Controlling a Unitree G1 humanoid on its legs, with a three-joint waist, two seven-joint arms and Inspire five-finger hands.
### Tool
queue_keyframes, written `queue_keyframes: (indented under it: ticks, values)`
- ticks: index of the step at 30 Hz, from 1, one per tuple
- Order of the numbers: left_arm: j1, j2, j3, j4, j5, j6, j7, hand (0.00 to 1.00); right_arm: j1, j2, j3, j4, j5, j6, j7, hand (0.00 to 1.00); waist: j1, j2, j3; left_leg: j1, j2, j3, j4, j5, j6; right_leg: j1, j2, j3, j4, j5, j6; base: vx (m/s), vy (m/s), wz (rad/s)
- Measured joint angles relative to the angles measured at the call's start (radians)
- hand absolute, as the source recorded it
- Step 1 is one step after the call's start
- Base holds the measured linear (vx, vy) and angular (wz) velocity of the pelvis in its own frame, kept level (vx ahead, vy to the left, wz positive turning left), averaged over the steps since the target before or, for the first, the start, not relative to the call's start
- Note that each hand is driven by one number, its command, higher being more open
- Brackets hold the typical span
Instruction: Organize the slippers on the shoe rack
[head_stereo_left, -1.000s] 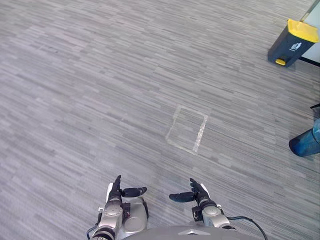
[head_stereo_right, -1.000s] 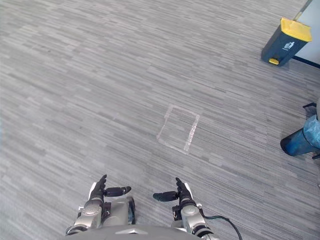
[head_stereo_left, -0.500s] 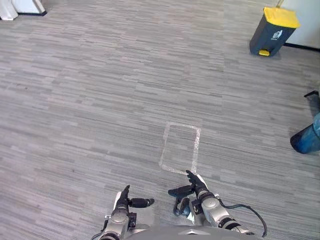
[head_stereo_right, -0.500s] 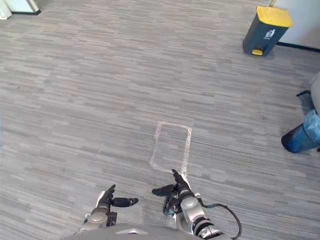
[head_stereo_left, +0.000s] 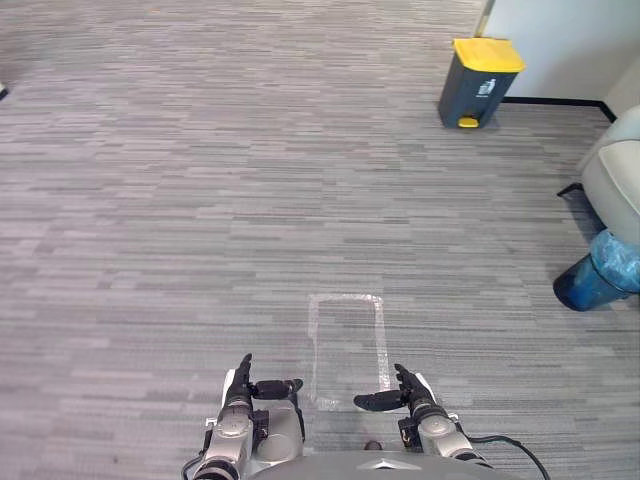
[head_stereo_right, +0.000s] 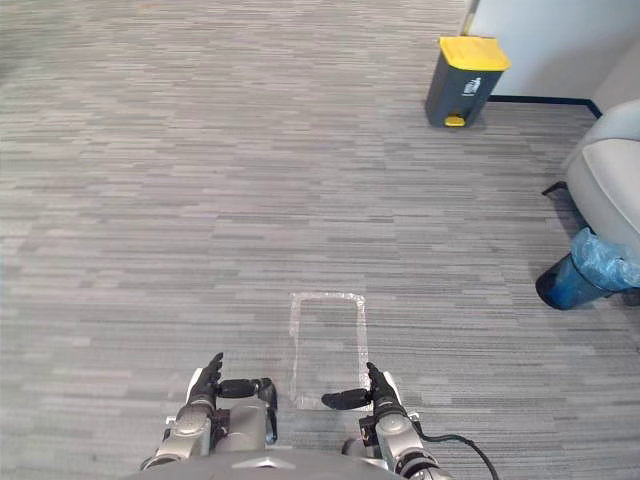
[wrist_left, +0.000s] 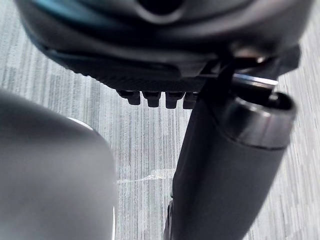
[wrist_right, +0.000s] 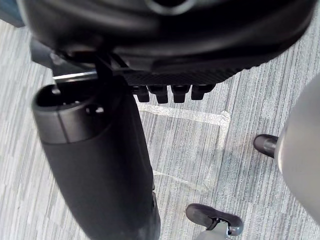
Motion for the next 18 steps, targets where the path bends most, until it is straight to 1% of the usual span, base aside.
queue_keyframes:
  ticks: [1, 2, 3, 4, 5, 6, 7, 8, 9, 10, 12, 13, 14, 15, 16, 17, 18]
  values:
    - [-0.004, 0.004, 0.0, 0.005, 0.0, 0.001, 0.0, 1.0, 0.001, 0.001, -0.003, 0.002, 0.0, 0.001, 0.0, 1.0, 0.002, 0.005, -0.001, -0.005, -0.001, 0.016, 0.063, -0.067, 0.014, -0.003, -0.012, 0.013, 0.035, -0.01, 0.011, 0.37, 0.259, -0.32]
    - [-0.005, 0.004, 0.0, 0.006, 0.0, 0.001, 0.0, 1.0, 0.0, 0.001, -0.005, 0.002, 0.0, 0.001, 0.0, 1.0, 0.001, 0.007, -0.002, -0.003, -0.001, 0.019, 0.074, -0.079, 0.018, -0.005, -0.015, 0.015, 0.048, -0.013, 0.015, 0.36, 0.265, -0.35]
    - [-0.007, 0.001, 0.0, 0.01, -0.001, 0.006, 0.0, 1.0, -0.001, 0.001, -0.008, 0.004, 0.0, 0.001, 0.0, 1.0, 0.001, 0.011, -0.002, 0.014, 0.0, 0.037, 0.086, -0.108, 0.024, -0.02, -0.026, 0.023, 0.106, -0.022, 0.024, 0.25, 0.182, -0.48]
    - [-0.007, -0.005, 0.001, 0.022, -0.005, 0.012, 0.0, 1.0, -0.002, -0.001, -0.009, 0.006, -0.001, 0.003, 0.001, 1.0, 0.003, 0.019, -0.003, 0.059, 0.004, 0.072, 0.074, -0.128, 0.033, -0.073, -0.043, 0.042, 0.245, -0.028, 0.031, 0.38, 0.288, -0.82]
    - [-0.003, -0.005, 0.002, 0.029, -0.011, 0.019, 0.0, 1.0, -0.007, 0.001, -0.008, 0.004, -0.001, 0.003, 0.003, 1.0, 0.005, 0.023, -0.002, 0.122, 0.005, 0.118, 0.043, -0.137, 0.052, -0.154, -0.073, 0.041, 0.45, -0.021, 0.04, 0.33, 0.241, -0.77]
    - [-0.001, -0.005, 0.001, 0.03, -0.013, 0.019, 0.0, 1.0, -0.008, 0.002, -0.008, 0.004, -0.001, 0.002, 0.003, 1.0, 0.005, 0.023, -0.002, 0.136, 0.003, 0.127, 0.037, -0.14, 0.054, -0.17, -0.082, 0.039, 0.49, -0.017, 0.046, 0.4, 0.262, -0.95]
    - [0.006, 0.008, -0.014, 0.041, -0.017, 0.021, 0.001, 1.0, -0.022, 0.009, -0.008, 0.003, -0.001, 0.001, 0.008, 1.0, 0.002, 0.019, -0.003, 0.233, -0.002, 0.183, 0.002, -0.155, 0.074, -0.25, -0.145, -0.052, 0.702, -0.043, 0.014, 0.27, 0.134, -0.6]
    - [0.006, 0.009, -0.016, 0.042, -0.017, 0.021, 0.001, 1.0, -0.022, 0.009, -0.008, 0.003, -0.001, 0.001, 0.008, 1.0, 0.002, 0.02, -0.002, 0.239, -0.002, 0.184, -0.001, -0.155, 0.074, -0.254, -0.148, -0.062, 0.709, -0.045, 0.01, 0.34, 0.118, -0.76]
    - [0.008, 0.025, -0.039, 0.058, -0.016, 0.021, 0.003, 1.0, -0.025, 0.01, -0.006, 0.001, -0.001, -0.003, 0.014, 1.0, -0.006, 0.031, -0.005, 0.309, 0.005, 0.2, -0.059, -0.156, 0.075, -0.293, -0.16, -0.19, 0.733, -0.082, -0.05, 0.35, 0.059, -0.36]
    - [0.008, 0.029, -0.041, 0.064, -0.016, 0.02, 0.003, 1.0, -0.028, 0.01, -0.006, -0.003, -0.002, -0.003, 0.014, 1.0, -0.009, 0.032, -0.006, 0.335, 0.013, 0.211, -0.083, -0.155, 0.074, -0.321, -0.152, -0.244, 0.706, -0.092, -0.064, 0.35, 0.035, -0.42]
    - [0.009, 0.032, -0.039, 0.071, -0.018, 0.025, 0.001, 1.0, -0.035, 0.008, -0.007, -0.009, -0.006, -0.01, 0.014, 1.0, -0.012, 0.032, -0.005, 0.362, 0.023, 0.236, -0.106, -0.156, 0.07, -0.365, -0.133, -0.311, 0.627, -0.094, -0.069, 0.36, -0.026, -0.28]
    - [0.008, 0.035, -0.038, 0.075, -0.018, 0.032, -0.002, 1.0, -0.039, 0.009, -0.006, -0.009, -0.011, -0.015, 0.015, 1.0, -0.013, 0.028, -0.006, 0.389, 0.033, 0.255, -0.108, -0.158, 0.053, -0.394, -0.085, -0.351, 0.462, -0.061, -0.072, 0.37, -0.063, -0.3]
    - [0.009, 0.037, -0.038, 0.075, -0.017, 0.032, -0.004, 1.0, -0.037, 0.01, -0.006, -0.009, -0.012, -0.013, 0.015, 1.0, -0.012, 0.021, -0.01, 0.4, 0.021, 0.257, -0.107, -0.161, 0.041, -0.39, -0.068, -0.351, 0.39, -0.009, -0.089, 0.46, -0.1, -0.36]
    - [0.006, 0.044, -0.036, 0.084, -0.015, 0.032, -0.012, 1.0, -0.024, 0.001, -0.007, -0.005, -0.013, -0.015, 0.015, 1.0, -0.013, 0.002, -0.016, 0.43, 0.005, 0.251, -0.096, -0.186, 0.002, -0.376, -0.062, -0.354, 0.328, 0.071, -0.16, 0.31, -0.074, -0.43]
    - [0.004, 0.029, -0.034, 0.086, -0.014, 0.032, -0.013, 1.0, -0.025, -0.013, -0.008, -0.004, -0.02, -0.017, 0.015, 1.0, -0.007, 0.033, -0.014, 0.444, 0.027, 0.249, -0.09, -0.193, -0.007, -0.371, -0.042, -0.347, 0.336, 0.07, -0.162, 0.38, -0.075, -0.47]
    - [0.008, 0.016, -0.036, 0.086, 0.006, 0.031, -0.019, 1.0, -0.024, -0.019, -0.009, -0.005, -0.02, -0.016, 0.014, 1.0, -0.011, 0.056, -0.02, 0.437, 0.042, 0.243, -0.07, -0.19, -0.002, -0.356, -0.017, -0.345, 0.303, 0.057, -0.153, 0.29, -0.076, -0.41]
    - [0.008, 0.003, -0.037, 0.087, 0.007, 0.031, -0.022, 1.0, -0.027, -0.03, -0.012, -0.004, -0.02, -0.014, 0.014, 1.0, -0.021, 0.07, -0.023, 0.43, 0.055, 0.236, -0.053, -0.185, 0.004, -0.348, 0.002, -0.342, 0.281, 0.054, -0.15, 0.43, -0.123, -0.15]
